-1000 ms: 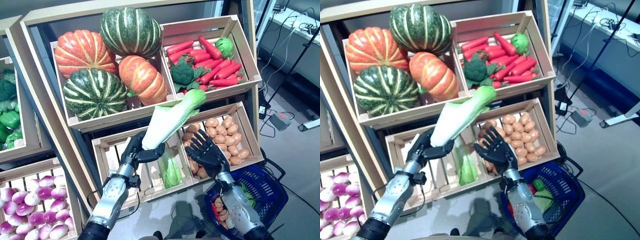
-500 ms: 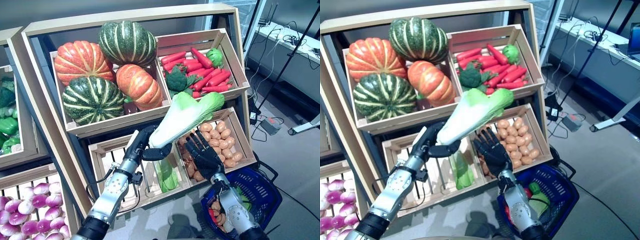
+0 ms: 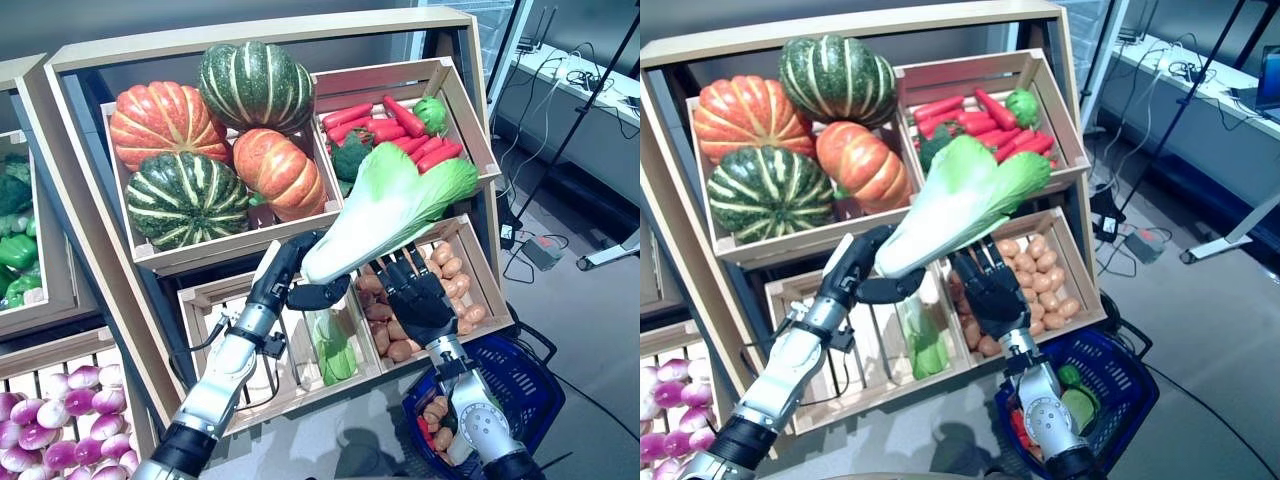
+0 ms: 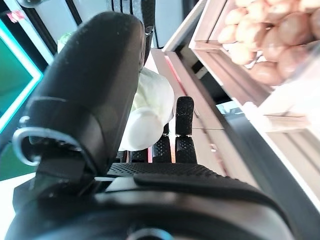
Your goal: Put vegetables into the basket
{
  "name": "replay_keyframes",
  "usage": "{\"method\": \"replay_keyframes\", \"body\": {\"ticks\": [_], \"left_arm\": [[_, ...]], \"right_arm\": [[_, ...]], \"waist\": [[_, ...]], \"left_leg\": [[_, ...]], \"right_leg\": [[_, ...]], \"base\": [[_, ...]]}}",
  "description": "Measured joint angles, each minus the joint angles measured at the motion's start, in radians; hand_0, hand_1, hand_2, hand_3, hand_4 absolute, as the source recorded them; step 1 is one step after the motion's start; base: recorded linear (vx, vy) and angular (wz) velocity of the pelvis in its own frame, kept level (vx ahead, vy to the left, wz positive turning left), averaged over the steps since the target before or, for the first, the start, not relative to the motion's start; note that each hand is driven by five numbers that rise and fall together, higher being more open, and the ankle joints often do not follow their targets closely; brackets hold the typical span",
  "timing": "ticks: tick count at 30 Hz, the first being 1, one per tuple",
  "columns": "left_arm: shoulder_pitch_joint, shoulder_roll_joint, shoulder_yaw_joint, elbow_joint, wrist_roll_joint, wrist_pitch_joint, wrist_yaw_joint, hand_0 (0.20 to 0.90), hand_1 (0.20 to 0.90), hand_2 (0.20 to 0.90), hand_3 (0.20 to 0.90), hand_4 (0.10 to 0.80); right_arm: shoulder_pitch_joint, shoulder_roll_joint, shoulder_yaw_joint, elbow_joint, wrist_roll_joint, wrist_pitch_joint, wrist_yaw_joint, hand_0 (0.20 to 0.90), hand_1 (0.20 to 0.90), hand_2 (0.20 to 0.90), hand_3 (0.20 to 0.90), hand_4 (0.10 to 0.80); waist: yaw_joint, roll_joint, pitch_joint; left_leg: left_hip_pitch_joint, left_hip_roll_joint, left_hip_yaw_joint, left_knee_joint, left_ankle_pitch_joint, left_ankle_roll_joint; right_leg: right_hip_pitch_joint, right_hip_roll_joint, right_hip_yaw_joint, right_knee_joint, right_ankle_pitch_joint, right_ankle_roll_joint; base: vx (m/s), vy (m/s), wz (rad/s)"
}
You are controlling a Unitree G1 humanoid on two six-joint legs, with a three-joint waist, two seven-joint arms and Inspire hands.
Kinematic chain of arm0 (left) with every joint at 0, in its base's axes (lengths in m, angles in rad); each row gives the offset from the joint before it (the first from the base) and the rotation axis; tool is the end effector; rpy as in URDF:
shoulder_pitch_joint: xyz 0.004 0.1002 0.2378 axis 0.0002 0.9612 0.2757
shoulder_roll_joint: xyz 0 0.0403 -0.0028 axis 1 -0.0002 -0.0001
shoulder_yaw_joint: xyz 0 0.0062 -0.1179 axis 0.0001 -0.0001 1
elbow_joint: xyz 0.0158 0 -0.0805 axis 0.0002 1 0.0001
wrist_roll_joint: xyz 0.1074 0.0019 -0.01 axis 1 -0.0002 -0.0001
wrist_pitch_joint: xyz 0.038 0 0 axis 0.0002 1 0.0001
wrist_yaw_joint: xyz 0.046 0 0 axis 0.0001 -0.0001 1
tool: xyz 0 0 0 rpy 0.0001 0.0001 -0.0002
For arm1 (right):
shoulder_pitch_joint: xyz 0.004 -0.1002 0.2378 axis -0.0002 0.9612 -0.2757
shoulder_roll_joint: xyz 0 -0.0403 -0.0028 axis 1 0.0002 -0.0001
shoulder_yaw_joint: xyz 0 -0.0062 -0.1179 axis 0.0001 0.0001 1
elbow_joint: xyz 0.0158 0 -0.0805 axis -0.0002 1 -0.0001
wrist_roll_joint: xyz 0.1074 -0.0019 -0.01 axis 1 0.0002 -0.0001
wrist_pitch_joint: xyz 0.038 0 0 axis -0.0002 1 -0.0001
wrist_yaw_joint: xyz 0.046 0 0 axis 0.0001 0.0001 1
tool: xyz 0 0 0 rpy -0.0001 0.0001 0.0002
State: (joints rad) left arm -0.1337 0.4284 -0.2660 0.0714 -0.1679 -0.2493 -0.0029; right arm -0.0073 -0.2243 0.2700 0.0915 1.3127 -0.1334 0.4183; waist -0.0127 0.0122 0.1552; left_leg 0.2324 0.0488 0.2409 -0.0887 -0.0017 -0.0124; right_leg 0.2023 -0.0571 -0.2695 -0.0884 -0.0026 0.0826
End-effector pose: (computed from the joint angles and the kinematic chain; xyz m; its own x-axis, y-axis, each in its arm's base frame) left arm 0.2319 0.1800 0.0524 0.9323 -0.3090 0.1878 0.2514 0.9273 0.2774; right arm 0.2056 -0.1500 0.0086 0.9076 0.3091 0.2842 -0.3926 0.3847 0.8354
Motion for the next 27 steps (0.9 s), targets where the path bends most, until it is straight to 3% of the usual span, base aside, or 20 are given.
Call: {"method": "replay_keyframes", "body": {"ticks": [19,27], "left_arm": [[-0.067,-0.005,-0.014,0.050,0.028,-0.039,0.016,0.300,0.300,0.300,0.300,0.400],[-0.070,0.021,-0.031,0.057,0.214,-0.065,0.102,0.300,0.300,0.300,0.300,0.400]], "right_arm": [[-0.038,-0.043,-0.022,-0.059,-0.018,0.007,0.033,0.900,0.900,0.900,0.900,0.800],[-0.043,-0.134,-0.028,-0.089,-0.341,-0.092,-0.041,0.900,0.900,0.900,0.900,0.800]], "waist": [[0.001,0.023,-0.016],[-0.003,0.023,-0.024]], "left_leg": [[-0.003,0.001,0.011,0.000,0.000,0.000],[-0.014,0.001,0.013,0.000,0.000,0.000]], "right_leg": [[-0.010,0.003,0.015,0.000,0.005,-0.002],[-0.024,0.003,0.021,0.000,0.007,-0.002]], "base": [[-0.003,-0.001,-0.02],[-0.009,0.001,-0.01]]}}
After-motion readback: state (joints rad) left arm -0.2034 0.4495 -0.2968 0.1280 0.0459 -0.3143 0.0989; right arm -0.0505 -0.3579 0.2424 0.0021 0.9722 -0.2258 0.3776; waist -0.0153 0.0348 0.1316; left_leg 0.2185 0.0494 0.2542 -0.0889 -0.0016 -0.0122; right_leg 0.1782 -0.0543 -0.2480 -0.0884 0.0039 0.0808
